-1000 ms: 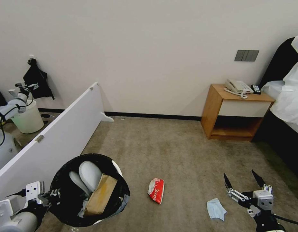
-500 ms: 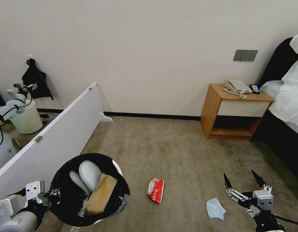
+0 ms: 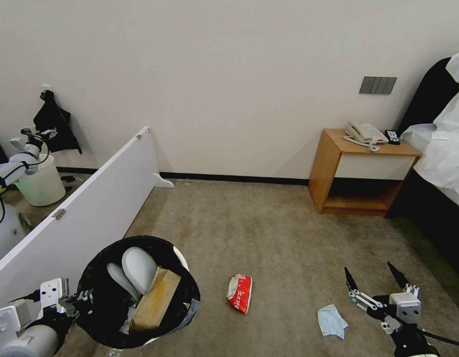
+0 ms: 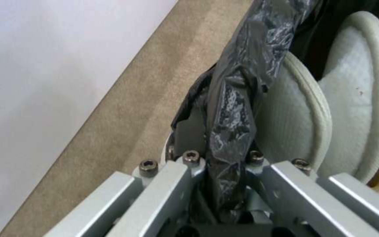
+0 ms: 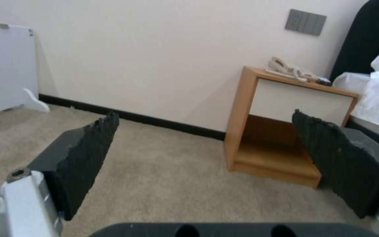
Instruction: Pick up the trash bin, then pick up the garbage from the floor and place it into the trash bin.
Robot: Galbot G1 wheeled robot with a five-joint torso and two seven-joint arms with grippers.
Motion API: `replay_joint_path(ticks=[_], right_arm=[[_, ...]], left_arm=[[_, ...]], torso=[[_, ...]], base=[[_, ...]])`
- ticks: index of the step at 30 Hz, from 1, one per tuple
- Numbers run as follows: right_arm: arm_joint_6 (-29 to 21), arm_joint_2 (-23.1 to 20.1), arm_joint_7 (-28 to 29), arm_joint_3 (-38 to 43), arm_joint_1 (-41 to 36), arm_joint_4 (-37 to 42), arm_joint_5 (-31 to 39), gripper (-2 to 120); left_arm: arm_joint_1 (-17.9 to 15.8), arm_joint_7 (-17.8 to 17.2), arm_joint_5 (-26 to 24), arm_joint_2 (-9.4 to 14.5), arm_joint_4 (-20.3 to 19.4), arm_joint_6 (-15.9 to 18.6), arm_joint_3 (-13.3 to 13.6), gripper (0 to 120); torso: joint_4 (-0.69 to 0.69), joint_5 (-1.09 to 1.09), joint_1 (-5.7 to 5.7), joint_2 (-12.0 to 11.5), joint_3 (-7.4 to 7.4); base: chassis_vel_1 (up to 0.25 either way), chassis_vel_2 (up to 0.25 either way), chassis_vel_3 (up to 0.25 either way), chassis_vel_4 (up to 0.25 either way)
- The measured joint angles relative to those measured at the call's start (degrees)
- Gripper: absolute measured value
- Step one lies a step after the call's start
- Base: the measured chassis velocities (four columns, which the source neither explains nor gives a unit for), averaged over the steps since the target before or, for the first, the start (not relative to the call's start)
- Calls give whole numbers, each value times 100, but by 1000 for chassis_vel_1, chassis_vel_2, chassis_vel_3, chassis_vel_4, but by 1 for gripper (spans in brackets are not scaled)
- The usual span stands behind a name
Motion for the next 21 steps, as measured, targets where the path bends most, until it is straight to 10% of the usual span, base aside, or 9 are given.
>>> replay_joint_path(ticks=[21], right_arm=[[-3, 44, 4, -41, 14, -74, -4, 100]], left_arm=[[30, -9, 4, -30, -19, -38, -9, 3]], torso=[[0, 0, 0, 0, 0]], base=[[0, 0, 0, 0]])
